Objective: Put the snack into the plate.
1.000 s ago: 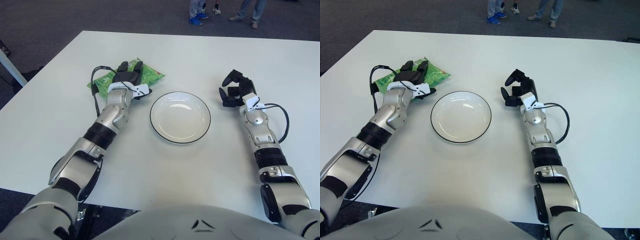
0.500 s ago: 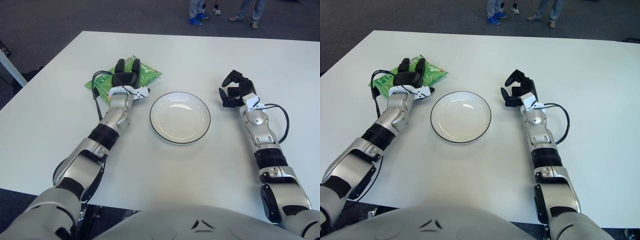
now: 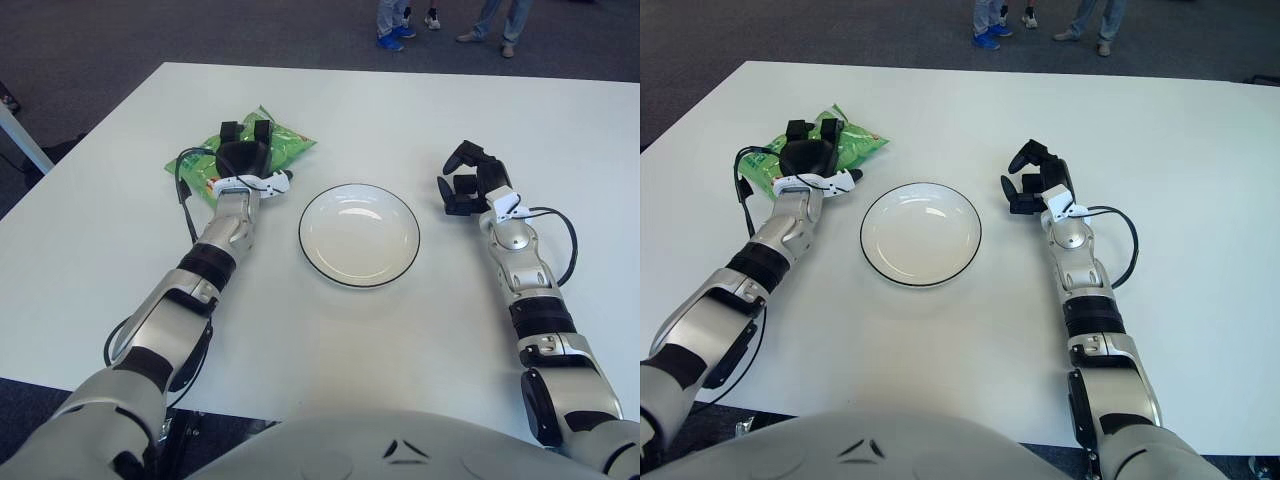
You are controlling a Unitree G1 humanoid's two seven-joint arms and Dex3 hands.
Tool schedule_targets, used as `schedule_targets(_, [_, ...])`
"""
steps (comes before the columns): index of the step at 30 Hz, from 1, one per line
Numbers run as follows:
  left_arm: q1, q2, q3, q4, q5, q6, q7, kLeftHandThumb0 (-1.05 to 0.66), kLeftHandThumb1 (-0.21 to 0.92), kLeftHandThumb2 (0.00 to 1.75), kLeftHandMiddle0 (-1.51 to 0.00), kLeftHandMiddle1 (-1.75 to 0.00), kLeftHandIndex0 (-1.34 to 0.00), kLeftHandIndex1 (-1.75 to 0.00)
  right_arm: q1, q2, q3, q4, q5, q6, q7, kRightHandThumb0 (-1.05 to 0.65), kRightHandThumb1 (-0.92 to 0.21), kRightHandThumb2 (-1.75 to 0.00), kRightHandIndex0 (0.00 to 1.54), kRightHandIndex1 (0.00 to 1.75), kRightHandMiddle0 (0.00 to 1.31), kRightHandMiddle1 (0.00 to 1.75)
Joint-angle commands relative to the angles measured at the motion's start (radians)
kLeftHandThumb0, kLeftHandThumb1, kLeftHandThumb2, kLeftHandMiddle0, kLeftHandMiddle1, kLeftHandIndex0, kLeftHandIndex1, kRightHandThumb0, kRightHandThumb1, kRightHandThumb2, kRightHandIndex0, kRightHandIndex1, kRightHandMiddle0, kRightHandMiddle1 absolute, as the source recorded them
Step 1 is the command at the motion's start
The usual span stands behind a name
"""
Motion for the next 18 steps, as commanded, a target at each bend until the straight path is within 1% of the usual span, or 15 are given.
schedule_targets(1, [0.029,-0.008,-0.016,0.086,-0.014,-0.011,0.016,0.1,0.22,1.35,-0.16,-1.73,0.0,-1.66,0.065,0.01,0.012,0.035,-0.002,0.061,0.03,-0.45,-0.41,-1.2,1.31,1.75,0.54,1.75])
schedule_targets(2, [0.026,-0.007,-0.019,0.098,-0.014,-0.017,0.023,0.21,0.31,1.26,-0.27,-1.74,0.0,-1.69,0.066,0.009,0.012,0.032,-0.002,0.061,0.031,-0.45,-0.41,-1.2,1.31,1.75,0.54,1.75])
schedule_targets(3, [0.023,-0.006,-0.021,0.108,-0.014,-0.022,0.03,0.29,0.37,1.21,-0.34,-1.74,-0.03,-1.71,0.067,0.009,0.012,0.03,-0.001,0.061,0.032,-0.45,-0.41,-1.2,1.31,1.75,0.54,1.75])
schedule_targets(6, [0.016,-0.001,-0.028,0.138,-0.016,-0.047,0.053,0.38,0.43,1.16,-0.44,-1.74,-0.09,-1.73,0.069,0.007,0.014,0.027,-0.006,0.06,0.032,-0.45,-0.41,-1.2,1.31,1.75,0.54,1.75])
schedule_targets(7, [0.014,0.0,-0.031,0.147,-0.016,-0.055,0.06,0.4,0.42,1.17,-0.47,-1.75,-0.14,-1.74,0.069,0.006,0.015,0.026,-0.008,0.06,0.031,-0.45,-0.41,-1.2,1.31,1.75,0.54,1.75])
schedule_targets(8, [0.012,0.002,-0.033,0.156,-0.017,-0.067,0.068,0.41,0.42,1.18,-0.48,-1.75,-0.15,-1.74,0.069,0.005,0.017,0.025,-0.011,0.063,0.031,-0.45,-0.41,-1.2,1.31,1.75,0.54,1.75])
schedule_targets(9, [0.01,0.004,-0.035,0.164,-0.018,-0.077,0.074,0.42,0.4,1.2,-0.5,-1.75,-0.21,-1.74,0.069,0.004,0.018,0.024,-0.012,0.064,0.031,-0.45,-0.41,-1.2,1.31,1.75,0.54,1.75])
schedule_targets(10, [0.007,0.007,-0.038,0.178,-0.019,-0.097,0.086,0.43,0.4,1.21,-0.51,-1.75,-0.23,-1.74,0.069,0.003,0.019,0.023,-0.013,0.068,0.033,-0.45,-0.41,-1.2,1.31,1.75,0.54,1.75])
schedule_targets(11, [0.003,0.01,-0.041,0.19,-0.02,-0.111,0.095,0.27,0.34,1.27,-0.55,-1.72,-0.33,-1.74,0.069,0.002,0.02,0.023,-0.014,0.071,0.034,-0.45,-0.41,-1.2,1.31,1.75,0.54,1.75])
schedule_targets(12, [-0.001,0.013,-0.044,0.205,-0.019,-0.128,0.106,0.18,0.31,1.31,-0.58,-1.7,-0.39,-1.75,0.069,0.001,0.02,0.022,-0.014,0.074,0.036,-0.45,-0.41,-1.2,1.31,1.75,0.54,1.75])
schedule_targets(13, [-0.008,0.017,-0.049,0.222,-0.017,-0.148,0.117,0.14,0.29,1.32,-0.6,-1.68,-0.41,-1.75,0.068,0.0,0.021,0.022,-0.015,0.077,0.037,-0.45,-0.41,-1.2,1.31,1.75,0.54,1.75])
schedule_targets(14, [-0.012,0.019,-0.053,0.235,-0.015,-0.16,0.126,0.09,0.22,1.37,-0.67,-1.59,-0.51,-1.75,0.068,0.0,0.022,0.021,-0.015,0.078,0.037,-0.45,-0.41,-1.21,1.31,1.75,0.54,1.75])
schedule_targets(15, [-0.018,0.022,-0.056,0.248,-0.014,-0.174,0.136,0.06,0.18,1.4,-0.72,-1.53,-0.57,-1.75,0.068,0.0,0.023,0.019,-0.016,0.079,0.036,-0.45,-0.41,-1.21,1.31,1.75,0.55,1.75])
schedule_targets(18, [-0.029,0.025,-0.062,0.275,-0.015,-0.199,0.156,0.02,0.06,1.49,-0.84,-1.39,-0.69,-1.75,0.069,0.001,0.023,0.016,-0.017,0.082,0.035,-0.46,-0.38,-1.24,1.31,1.75,0.56,1.75])
